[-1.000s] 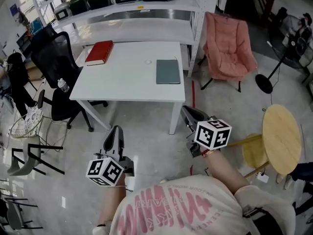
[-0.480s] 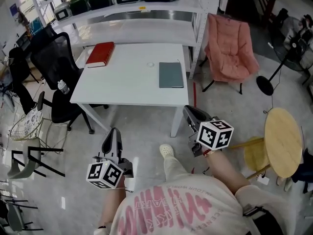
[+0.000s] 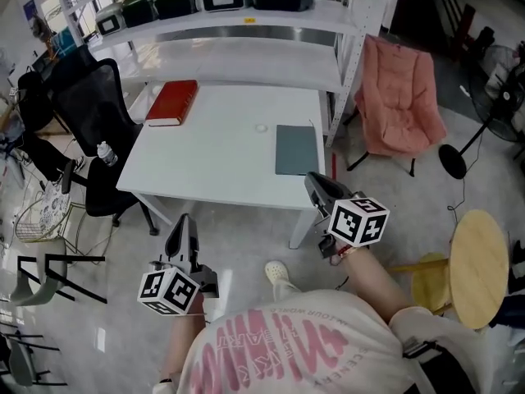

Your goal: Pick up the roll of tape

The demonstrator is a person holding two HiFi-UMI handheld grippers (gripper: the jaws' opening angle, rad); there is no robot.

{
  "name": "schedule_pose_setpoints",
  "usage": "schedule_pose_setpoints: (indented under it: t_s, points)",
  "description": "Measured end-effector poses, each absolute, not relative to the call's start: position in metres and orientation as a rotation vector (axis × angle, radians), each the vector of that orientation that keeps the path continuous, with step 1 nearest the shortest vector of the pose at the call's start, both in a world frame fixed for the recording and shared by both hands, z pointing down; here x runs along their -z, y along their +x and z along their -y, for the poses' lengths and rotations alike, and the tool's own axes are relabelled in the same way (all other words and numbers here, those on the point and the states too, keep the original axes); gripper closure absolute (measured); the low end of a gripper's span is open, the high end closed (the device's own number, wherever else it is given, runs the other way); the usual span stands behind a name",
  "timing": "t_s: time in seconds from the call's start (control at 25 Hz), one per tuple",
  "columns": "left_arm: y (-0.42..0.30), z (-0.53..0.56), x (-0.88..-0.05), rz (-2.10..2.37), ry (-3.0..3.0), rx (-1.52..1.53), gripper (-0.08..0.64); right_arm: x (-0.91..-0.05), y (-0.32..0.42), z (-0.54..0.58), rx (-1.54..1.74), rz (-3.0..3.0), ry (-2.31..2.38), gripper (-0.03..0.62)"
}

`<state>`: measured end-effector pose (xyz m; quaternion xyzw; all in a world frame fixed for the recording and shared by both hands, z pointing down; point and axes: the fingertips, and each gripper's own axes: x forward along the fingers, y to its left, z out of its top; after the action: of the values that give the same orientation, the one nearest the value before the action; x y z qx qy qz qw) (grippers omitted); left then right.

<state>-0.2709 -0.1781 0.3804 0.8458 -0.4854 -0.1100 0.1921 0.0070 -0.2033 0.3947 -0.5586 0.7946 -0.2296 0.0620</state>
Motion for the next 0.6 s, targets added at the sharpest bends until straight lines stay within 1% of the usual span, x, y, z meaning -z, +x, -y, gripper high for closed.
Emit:
schedule_pose_setpoints:
  t_s: [0.4, 0.6]
  points:
    - [-0.26, 0.309, -0.365, 1.45, 2.329, 0.366, 0.535, -0.381, 0.027, 0.357, 0.664, -2.463, -1.631, 0.578]
    - [-0.257, 0.355, -0.367, 1.491, 2.307, 0.364, 0.535, -0.384, 0.038, 0.421, 0.673, -2.474, -1.618, 0.578]
